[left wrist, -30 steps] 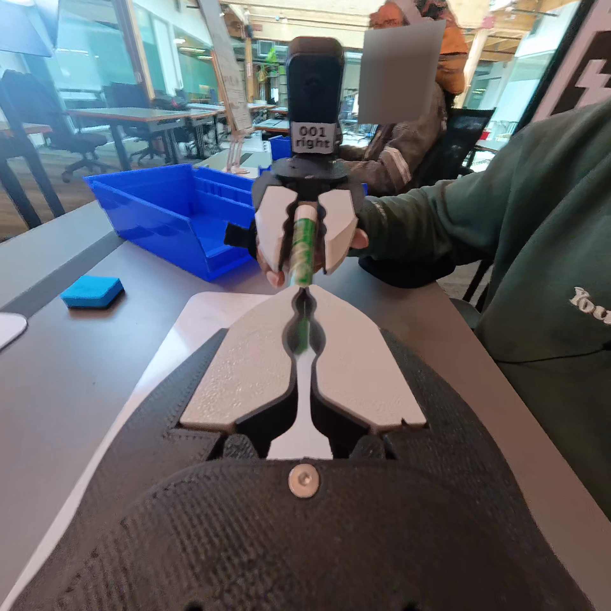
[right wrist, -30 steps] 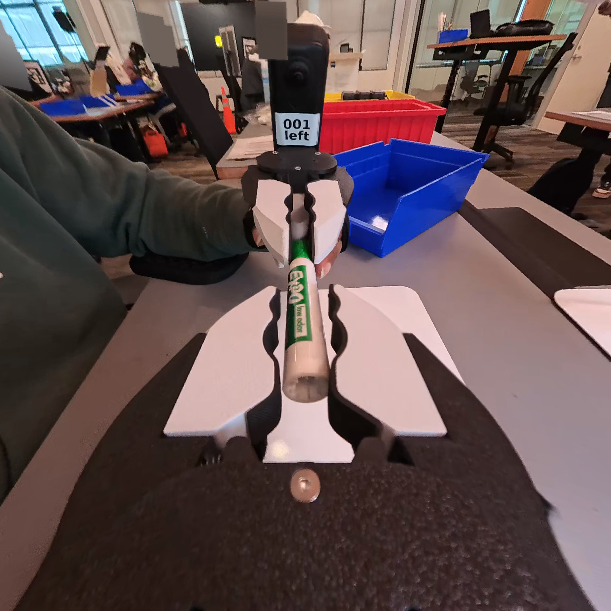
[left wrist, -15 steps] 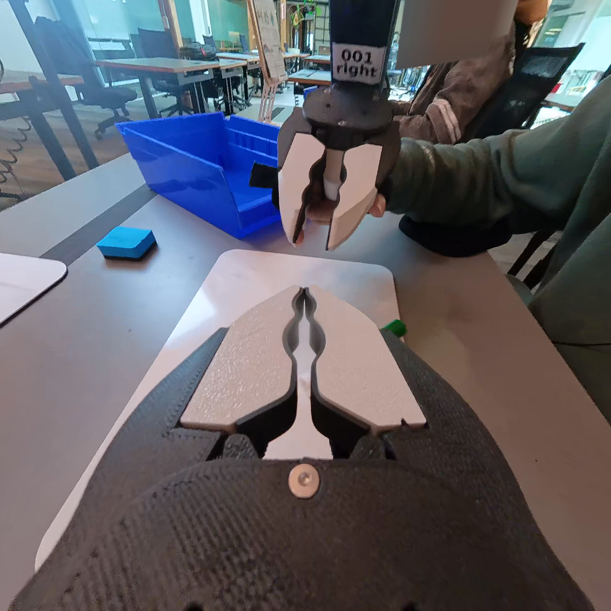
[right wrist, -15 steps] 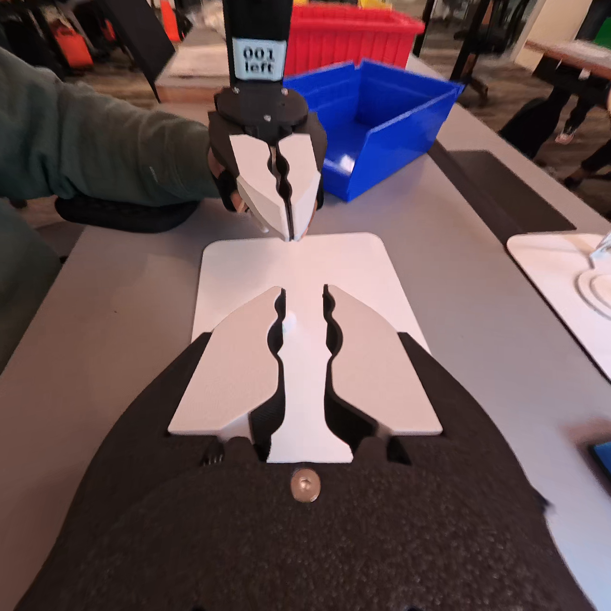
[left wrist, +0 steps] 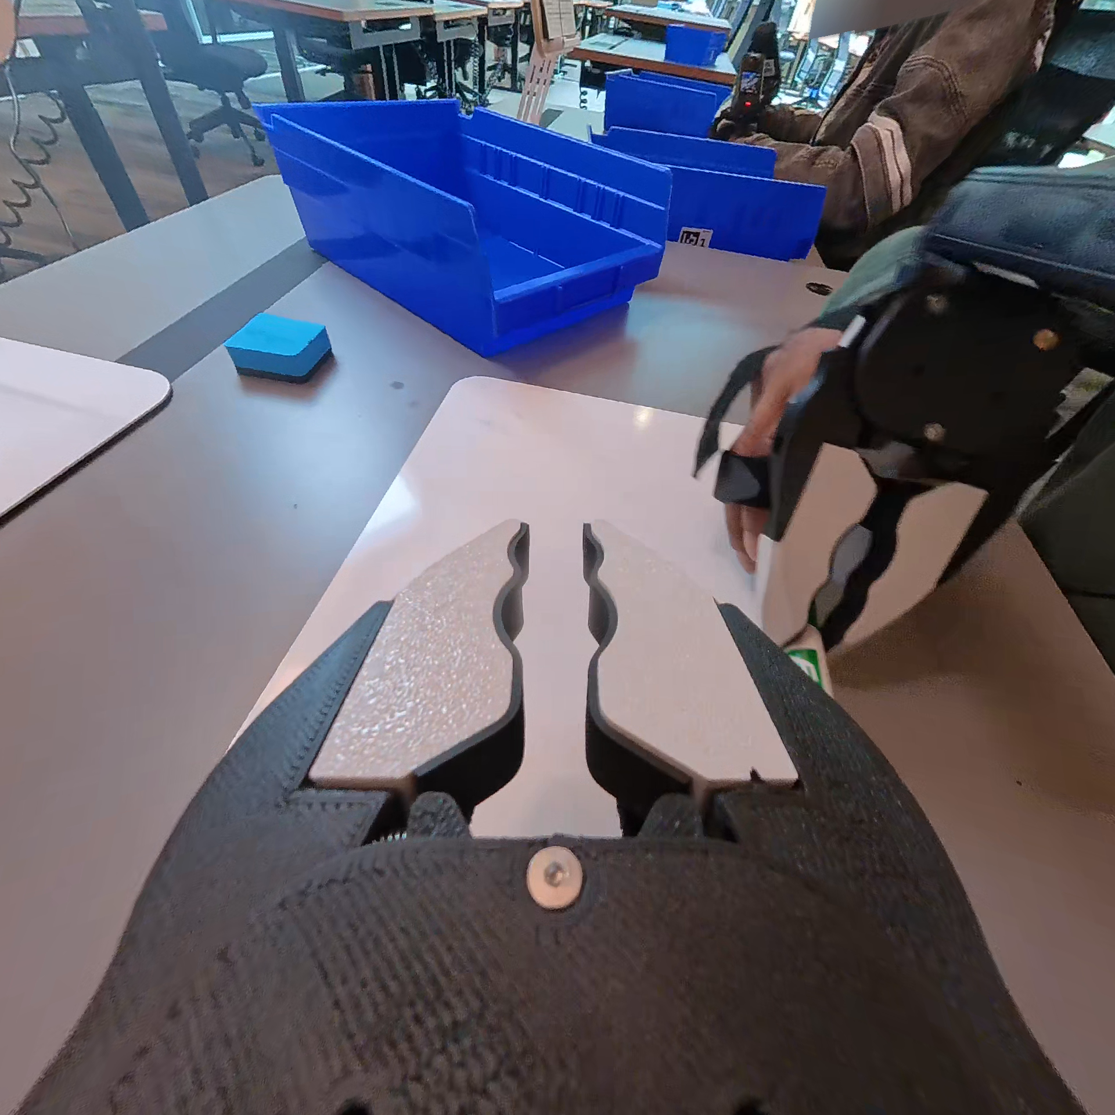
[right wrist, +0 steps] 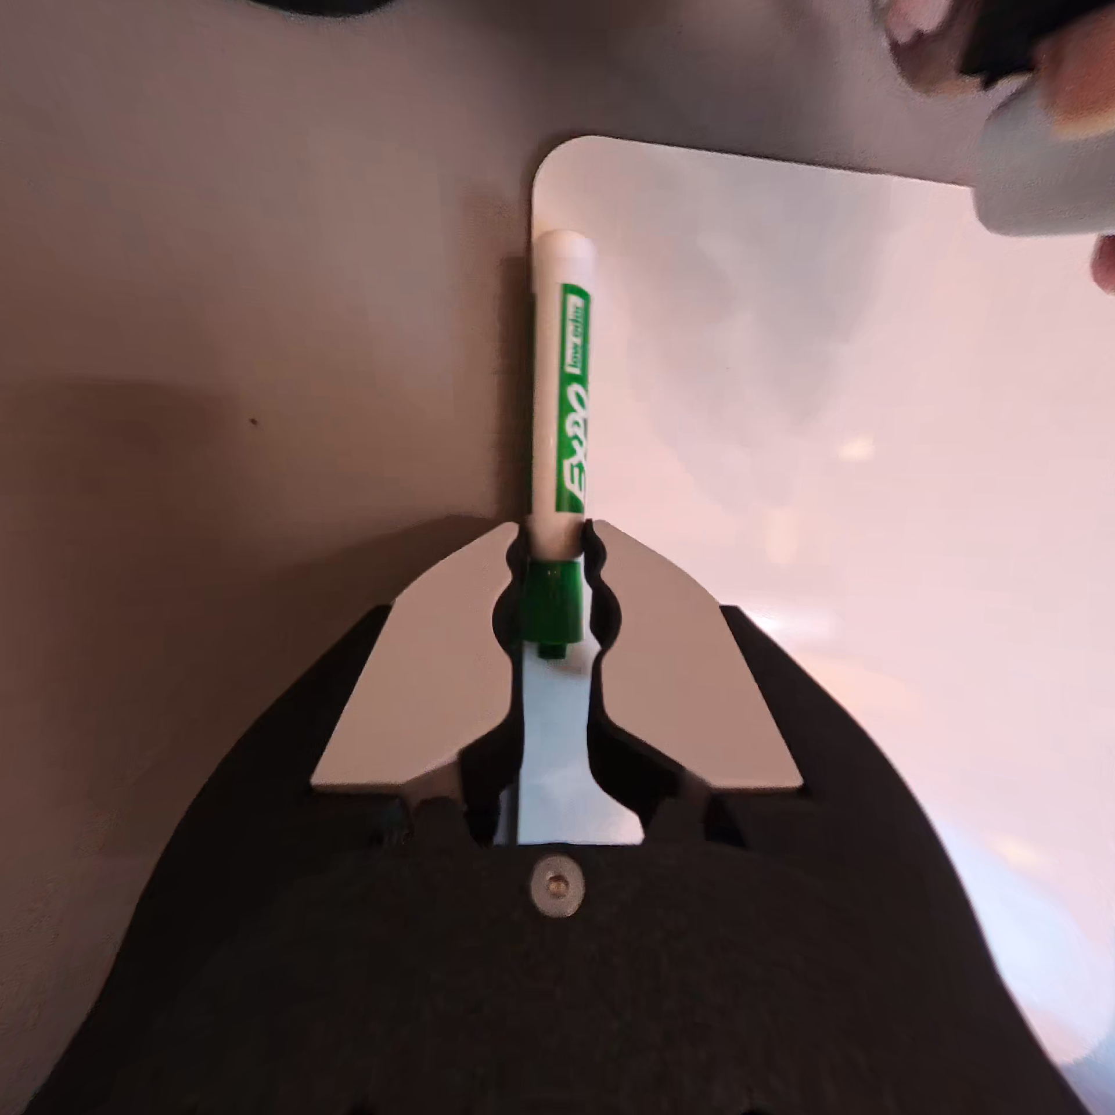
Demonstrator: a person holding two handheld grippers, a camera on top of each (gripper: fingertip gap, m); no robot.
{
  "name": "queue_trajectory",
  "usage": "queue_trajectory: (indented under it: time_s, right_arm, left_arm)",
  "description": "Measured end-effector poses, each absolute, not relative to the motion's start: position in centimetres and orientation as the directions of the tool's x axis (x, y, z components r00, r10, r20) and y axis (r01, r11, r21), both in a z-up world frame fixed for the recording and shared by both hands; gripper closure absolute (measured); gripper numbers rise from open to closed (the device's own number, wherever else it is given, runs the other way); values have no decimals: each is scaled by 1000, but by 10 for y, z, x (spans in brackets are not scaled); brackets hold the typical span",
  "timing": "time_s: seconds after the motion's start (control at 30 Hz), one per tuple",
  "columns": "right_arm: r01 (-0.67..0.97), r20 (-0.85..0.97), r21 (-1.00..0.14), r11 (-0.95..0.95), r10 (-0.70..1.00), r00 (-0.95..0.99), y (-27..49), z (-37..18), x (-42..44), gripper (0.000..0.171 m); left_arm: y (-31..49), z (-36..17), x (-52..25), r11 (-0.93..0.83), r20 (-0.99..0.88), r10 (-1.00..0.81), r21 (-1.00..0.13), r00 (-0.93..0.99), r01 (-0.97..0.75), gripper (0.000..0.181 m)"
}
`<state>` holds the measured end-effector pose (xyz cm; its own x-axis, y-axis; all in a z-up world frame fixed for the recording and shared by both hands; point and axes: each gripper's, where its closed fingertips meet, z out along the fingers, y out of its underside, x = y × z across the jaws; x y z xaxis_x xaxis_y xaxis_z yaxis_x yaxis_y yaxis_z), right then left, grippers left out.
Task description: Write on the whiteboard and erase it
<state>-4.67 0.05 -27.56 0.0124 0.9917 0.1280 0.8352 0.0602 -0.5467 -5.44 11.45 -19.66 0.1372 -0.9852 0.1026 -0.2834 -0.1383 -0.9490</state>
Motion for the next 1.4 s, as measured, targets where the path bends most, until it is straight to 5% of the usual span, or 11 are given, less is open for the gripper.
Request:
queue_trajectory:
  time_s: [0.33,0.47,0.57,0.83,1.0,1.17,1.27,1.4]
  right_arm:
    - [776,169,-627,69,984,48,52,-235,-8,153]
    - [712,185,-697,79,980,72,58,-211,-4,153]
    - [687,192,-720,95,979,66,55,-203,-9,153]
    - [620,174,-777,106,984,50,40,-186,-22,155]
    - [416,167,-902,114,982,94,37,-157,-38,153]
    - [190,90,-980,64,987,134,46,-117,-29,122]
    - [233,80,-972,45,986,146,51,-134,-33,123]
    - [300,162,-948,107,973,162,49,-150,-38,150]
  left_arm:
    - [75,-196,-43,-144,174,-982,-938,-71,-315,159]
    - [62,-224,-26,25,8,-998,-881,-67,-472,149]
    - [56,-236,-17,118,-95,-993,-834,-71,-539,163]
    - [45,-251,-5,203,-184,-978,-768,-94,-608,166]
    - [42,-233,10,136,-126,-991,-865,-52,-482,166]
    - [49,-188,9,-51,54,-999,-974,-7,-219,167]
    - [49,-180,11,-59,60,-998,-983,-1,-174,167]
    - [43,-187,15,-13,14,-1000,-977,-5,-215,167]
